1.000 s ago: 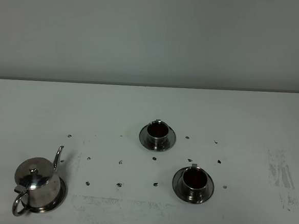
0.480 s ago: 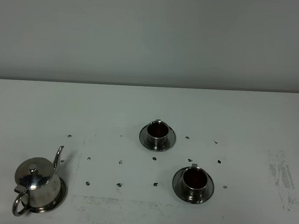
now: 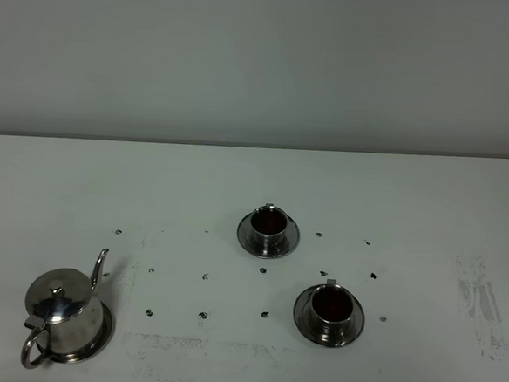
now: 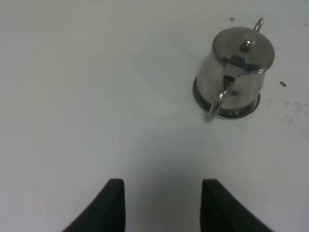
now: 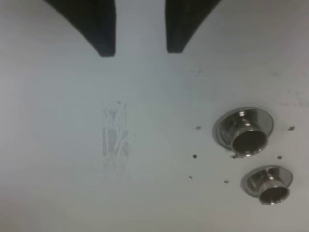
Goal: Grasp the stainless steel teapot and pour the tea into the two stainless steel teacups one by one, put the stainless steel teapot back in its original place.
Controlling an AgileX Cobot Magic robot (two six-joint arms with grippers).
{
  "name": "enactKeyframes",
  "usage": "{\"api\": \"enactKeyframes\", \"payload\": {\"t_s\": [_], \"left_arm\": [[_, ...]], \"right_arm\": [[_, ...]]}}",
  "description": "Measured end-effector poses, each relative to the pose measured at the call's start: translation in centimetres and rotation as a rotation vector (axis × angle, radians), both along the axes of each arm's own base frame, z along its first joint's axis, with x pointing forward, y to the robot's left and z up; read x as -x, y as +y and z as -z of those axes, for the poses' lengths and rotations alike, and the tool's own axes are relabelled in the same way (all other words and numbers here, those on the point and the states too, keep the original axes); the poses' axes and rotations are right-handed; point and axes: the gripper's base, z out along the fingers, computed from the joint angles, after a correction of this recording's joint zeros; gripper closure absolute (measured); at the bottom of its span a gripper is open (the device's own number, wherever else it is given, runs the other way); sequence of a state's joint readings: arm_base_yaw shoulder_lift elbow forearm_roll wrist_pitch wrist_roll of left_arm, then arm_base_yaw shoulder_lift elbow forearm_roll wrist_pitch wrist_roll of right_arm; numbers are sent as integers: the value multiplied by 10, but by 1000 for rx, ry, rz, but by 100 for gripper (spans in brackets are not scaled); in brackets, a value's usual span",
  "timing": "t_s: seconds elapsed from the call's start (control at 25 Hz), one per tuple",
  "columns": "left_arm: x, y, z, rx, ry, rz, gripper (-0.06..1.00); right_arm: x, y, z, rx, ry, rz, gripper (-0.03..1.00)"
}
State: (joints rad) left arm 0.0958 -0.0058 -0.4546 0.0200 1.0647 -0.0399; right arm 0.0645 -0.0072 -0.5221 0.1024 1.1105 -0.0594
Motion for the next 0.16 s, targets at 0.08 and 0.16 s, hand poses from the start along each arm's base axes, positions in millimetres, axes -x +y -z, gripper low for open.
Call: {"api": "enactKeyframes", "payload": {"t_s": [0.08,0.16], "left_arm": [[0,0,0,1,0,0,56],[0,0,0,1,0,0,56]], "right_arm": [[0,0,0,0,0,0,73],[0,0,0,0,0,0,73]]}}
